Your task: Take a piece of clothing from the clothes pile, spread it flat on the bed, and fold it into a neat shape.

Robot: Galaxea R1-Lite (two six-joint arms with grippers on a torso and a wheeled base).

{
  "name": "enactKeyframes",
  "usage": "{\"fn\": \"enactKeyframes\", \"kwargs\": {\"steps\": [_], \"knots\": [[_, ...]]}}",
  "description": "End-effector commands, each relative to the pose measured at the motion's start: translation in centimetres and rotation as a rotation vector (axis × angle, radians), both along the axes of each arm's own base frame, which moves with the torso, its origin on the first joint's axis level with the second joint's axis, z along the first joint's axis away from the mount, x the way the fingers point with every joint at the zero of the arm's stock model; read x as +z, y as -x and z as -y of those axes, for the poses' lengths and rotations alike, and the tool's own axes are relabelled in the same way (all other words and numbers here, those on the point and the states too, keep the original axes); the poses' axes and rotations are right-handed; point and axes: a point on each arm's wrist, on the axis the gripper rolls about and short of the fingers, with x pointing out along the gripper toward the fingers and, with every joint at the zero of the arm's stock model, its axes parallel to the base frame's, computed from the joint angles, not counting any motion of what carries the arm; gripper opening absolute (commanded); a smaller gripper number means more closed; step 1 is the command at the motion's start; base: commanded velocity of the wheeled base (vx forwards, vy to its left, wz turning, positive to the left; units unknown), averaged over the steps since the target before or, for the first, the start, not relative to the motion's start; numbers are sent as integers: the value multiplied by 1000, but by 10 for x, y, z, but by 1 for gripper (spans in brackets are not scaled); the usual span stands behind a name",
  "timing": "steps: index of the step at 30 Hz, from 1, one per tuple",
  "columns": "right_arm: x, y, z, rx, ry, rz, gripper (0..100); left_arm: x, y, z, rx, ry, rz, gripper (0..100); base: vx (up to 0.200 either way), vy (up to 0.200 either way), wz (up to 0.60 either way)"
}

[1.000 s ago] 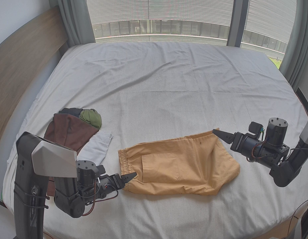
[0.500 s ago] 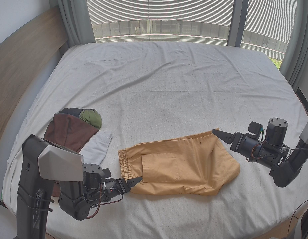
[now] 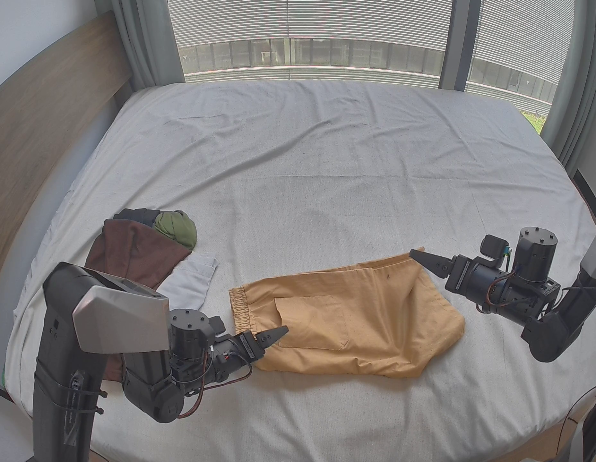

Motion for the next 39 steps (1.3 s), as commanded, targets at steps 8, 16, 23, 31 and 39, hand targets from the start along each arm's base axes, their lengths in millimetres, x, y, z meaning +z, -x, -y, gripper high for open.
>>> {"fn": "enactKeyframes", "kwargs": {"steps": [8,16,23,31,39], "knots": [[-1,1,-1,5,1,-5,100,8,-9,-6,70,4,37,100,0,0,0],[-1,0,-1,5,-1,-2,100,6,-6,-6,74,-5,22,100,0,0,0],[-1,0,-1,5,1,-3,100,4,-6,-6,75,-9,17,0,0,0,0],[-3,1,-2,8,1,-11,100,20,-7,-26,137,-5,36,0,0,0,0],[-4,1,-2,10,3,-17,100,27,9,-49,165,-60,17,0,0,0,0]]}}
